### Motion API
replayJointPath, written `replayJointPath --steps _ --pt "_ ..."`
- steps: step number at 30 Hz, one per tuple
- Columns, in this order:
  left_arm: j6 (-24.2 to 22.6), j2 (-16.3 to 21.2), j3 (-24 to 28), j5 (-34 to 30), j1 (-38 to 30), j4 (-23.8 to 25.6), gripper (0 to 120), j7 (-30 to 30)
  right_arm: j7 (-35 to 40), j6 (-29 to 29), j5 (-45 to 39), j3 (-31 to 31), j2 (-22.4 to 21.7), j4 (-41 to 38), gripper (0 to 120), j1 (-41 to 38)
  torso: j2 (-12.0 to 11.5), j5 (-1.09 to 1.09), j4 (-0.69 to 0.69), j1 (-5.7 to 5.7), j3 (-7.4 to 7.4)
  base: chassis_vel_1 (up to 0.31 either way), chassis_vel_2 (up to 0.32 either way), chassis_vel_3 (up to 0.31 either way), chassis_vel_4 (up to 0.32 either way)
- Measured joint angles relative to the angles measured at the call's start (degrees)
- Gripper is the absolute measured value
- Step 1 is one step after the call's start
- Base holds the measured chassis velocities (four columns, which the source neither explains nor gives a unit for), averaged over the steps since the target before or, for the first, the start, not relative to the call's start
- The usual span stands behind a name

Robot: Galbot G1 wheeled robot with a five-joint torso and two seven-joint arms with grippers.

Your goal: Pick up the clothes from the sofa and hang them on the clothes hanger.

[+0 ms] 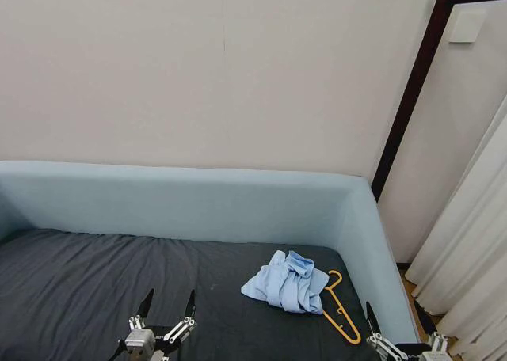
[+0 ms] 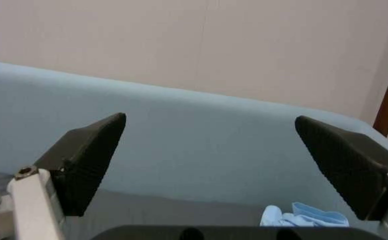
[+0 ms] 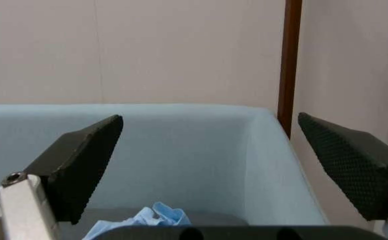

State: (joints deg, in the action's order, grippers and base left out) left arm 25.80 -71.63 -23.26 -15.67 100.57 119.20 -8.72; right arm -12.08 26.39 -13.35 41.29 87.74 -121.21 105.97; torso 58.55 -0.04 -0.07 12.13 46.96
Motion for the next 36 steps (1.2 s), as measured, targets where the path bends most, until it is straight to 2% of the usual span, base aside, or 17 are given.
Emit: replayJointPath --steps 15,20,23,24,28,29,31,32,36 --pt "0.1 -0.4 0.2 -0.1 -1.1 -2.0 100 0.0 1.0 -3.0 -3.1 -1.0 -3.1 2.1 100 -1.0 0.0 0.01 0.0 0.0 0.0 0.0 0.0 0.0 0.0" --pt "0.3 -0.7 0.1 0.1 -0.8 -2.9 100 0.2 1.5 -6.4 -6.0 -1.9 -7.0 2.5 100 -1.9 0.0 0.01 0.0 0.0 0.0 0.0 0.0 0.0 0.0" --pt "1.3 -1.3 0.1 1.0 0.4 -3.5 100 0.6 2.2 -11.0 -11.5 -2.7 -13.8 3.9 100 -3.8 0.0 0.02 0.0 0.0 0.0 0.0 0.0 0.0 0.0" --pt "1.3 -1.3 0.1 1.0 0.4 -3.5 100 0.6 2.2 -11.0 -11.5 -2.7 -13.8 3.9 100 -3.8 0.0 0.02 0.0 0.0 0.0 0.0 0.0 0.0 0.0" --pt "3.1 -2.2 -0.5 1.5 1.6 -4.4 100 1.4 2.8 -16.7 -19.9 -4.4 -22.7 6.4 100 -7.8 0.0 0.02 0.0 0.0 0.0 0.0 0.0 0.0 0.0" --pt "3.1 -2.2 -0.5 1.5 1.6 -4.4 100 1.4 2.8 -16.7 -19.9 -4.4 -22.7 6.4 100 -7.8 0.0 0.02 0.0 0.0 0.0 0.0 0.0 0.0 0.0" --pt "4.4 -2.7 -0.7 1.9 2.0 -5.3 100 2.1 3.5 -19.4 -23.4 -6.7 -27.8 8.5 100 -11.9 0.0 0.02 0.01 0.0 0.0 0.0 0.0 0.0 0.0" --pt "4.4 -2.7 -0.7 1.9 2.0 -5.3 100 2.1 3.5 -19.4 -23.4 -6.7 -27.8 8.5 100 -11.9 0.0 0.02 0.01 0.0 0.0 0.0 0.0 0.0 0.0" --pt "5.2 -3.8 -0.7 2.7 2.4 -6.3 100 2.9 4.9 -22.9 -28.5 -12.6 -35.5 12.8 100 -19.4 0.0 0.02 0.0 0.0 0.0 0.0 0.0 0.0 0.0"
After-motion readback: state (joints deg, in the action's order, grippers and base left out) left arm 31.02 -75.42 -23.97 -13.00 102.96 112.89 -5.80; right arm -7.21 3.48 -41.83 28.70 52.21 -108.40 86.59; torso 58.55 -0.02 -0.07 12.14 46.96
